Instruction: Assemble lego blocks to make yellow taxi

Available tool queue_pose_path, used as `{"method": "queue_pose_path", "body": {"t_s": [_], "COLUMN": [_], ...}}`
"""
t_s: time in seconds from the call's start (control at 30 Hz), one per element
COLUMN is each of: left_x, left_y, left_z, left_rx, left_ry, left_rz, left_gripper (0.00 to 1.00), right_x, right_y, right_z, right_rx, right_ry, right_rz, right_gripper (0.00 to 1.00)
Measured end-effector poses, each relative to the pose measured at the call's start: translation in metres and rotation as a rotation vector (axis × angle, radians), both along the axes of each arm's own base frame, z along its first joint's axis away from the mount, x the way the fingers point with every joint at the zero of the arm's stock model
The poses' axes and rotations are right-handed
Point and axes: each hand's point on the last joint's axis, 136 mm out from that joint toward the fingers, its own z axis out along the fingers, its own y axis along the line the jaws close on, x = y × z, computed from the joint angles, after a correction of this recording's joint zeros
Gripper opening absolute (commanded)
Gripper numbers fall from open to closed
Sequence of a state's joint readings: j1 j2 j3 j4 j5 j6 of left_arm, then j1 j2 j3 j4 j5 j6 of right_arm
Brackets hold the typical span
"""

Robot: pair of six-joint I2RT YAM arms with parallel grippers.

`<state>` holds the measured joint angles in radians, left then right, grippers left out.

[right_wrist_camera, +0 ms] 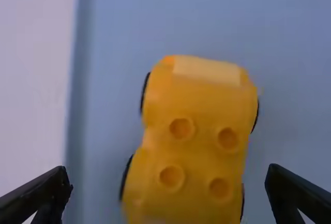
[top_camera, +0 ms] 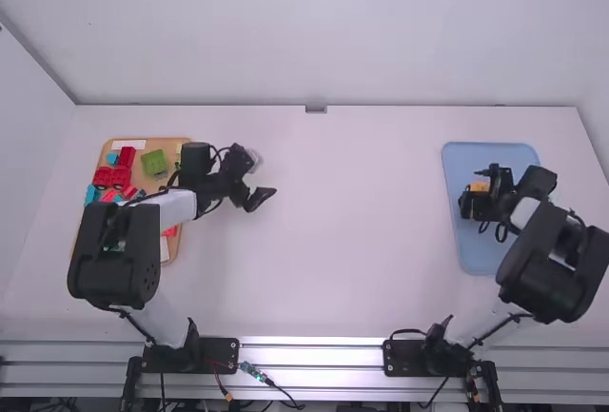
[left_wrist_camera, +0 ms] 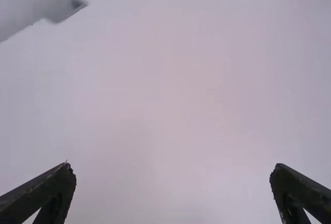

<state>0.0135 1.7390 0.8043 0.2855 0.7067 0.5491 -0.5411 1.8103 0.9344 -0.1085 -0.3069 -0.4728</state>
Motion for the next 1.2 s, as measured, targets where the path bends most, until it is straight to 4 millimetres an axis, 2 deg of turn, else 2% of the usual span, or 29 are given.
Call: {"method": "queue_pose_path", "body": {"t_s": [0.07,0.1,0.17,0.2,0.23,0.37,0.4,0.53,0.77,0.87,1.03,1.2], "left_x": [0.005,0.005,0.010,0.011,0.010,0.001,-0.001,-0.006,-0.012,-0.009,-0.003,-0.003], "left_y": [0.008,0.008,0.019,0.021,0.025,0.030,0.030,0.030,0.033,0.032,0.039,0.068], "left_z": [-0.004,-0.004,-0.012,-0.014,-0.022,-0.038,-0.039,-0.025,0.000,0.006,0.011,0.025], "left_rx": [-0.006,-0.006,-0.005,-0.003,0.010,0.095,0.111,0.207,0.246,0.232,0.189,0.146], "left_ry": [0.047,0.047,0.119,0.132,0.188,0.360,0.385,0.488,0.572,0.573,0.553,0.485], "left_rz": [0.087,0.087,0.218,0.240,0.315,0.509,0.536,0.700,0.802,0.812,0.814,0.842], "left_gripper": [0.99,0.99,0.99,0.99,0.99,0.99,0.99,0.99,0.99,0.97,0.92,0.84], "right_x": [-0.001,-0.001,0.000,0.001,0.002,0.003,0.003,-0.007,-0.016,-0.016,-0.008,-0.011], "right_y": [-0.001,-0.001,-0.001,0.000,0.006,0.039,0.043,0.089,0.151,0.169,0.165,0.160], "right_z": [0.016,0.016,0.047,0.051,0.069,0.100,0.101,0.096,0.089,0.089,0.095,0.106], "right_rx": [-0.015,-0.015,-0.058,-0.063,-0.084,-0.100,-0.100,-0.088,-0.094,-0.104,-0.115,-0.102], "right_ry": [0.034,0.034,0.057,0.055,0.052,0.048,0.050,0.125,0.187,0.184,0.134,0.053], "right_rz": [-0.044,-0.044,-0.112,-0.118,-0.133,-0.112,-0.105,-0.011,0.152,0.213,0.186,0.124], "right_gripper": [0.99,0.99,0.99,0.99,0.99,0.99,0.99,0.99,0.99,0.97,0.92,0.84]}}
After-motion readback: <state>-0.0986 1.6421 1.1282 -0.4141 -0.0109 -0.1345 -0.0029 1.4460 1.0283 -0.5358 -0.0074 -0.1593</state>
